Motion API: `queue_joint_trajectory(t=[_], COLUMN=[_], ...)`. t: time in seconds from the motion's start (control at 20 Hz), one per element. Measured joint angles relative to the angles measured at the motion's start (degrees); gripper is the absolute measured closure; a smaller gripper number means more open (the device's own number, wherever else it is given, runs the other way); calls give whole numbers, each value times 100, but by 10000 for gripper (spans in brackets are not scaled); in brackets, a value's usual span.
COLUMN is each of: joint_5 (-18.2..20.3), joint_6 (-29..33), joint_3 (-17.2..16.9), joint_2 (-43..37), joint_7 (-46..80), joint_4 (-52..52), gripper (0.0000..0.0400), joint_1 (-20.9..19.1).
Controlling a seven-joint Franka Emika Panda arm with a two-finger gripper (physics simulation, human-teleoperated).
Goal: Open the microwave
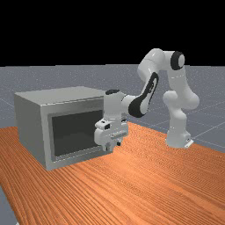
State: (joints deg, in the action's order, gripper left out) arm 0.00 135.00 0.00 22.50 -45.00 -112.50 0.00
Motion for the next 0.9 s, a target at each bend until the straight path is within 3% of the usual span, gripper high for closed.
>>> queue_joint_trajectory(t=[0.05,0.1,0.2,0.25,0.3,0.4,0.55,0.9], joint_5=[0,18,37,4,55,251,666,884], joint_6=[0,-38,-73,-906,-1606,-2334,-2712,-2784], joint_3=[0,-19,-42,-227,-413,-671,-800,-930], joint_2=[0,-18,-50,-577,-1145,-1739,-1875,-1912], joint_7=[0,108,213,1289,2373,4720,7600,8456], joint_4=[0,-5,-4,-298,-272,-138,-105,-102], gripper=[151,92,34,175,262,348,388,400], joint_1=[0,12,15,61,22,-93,-26,44])
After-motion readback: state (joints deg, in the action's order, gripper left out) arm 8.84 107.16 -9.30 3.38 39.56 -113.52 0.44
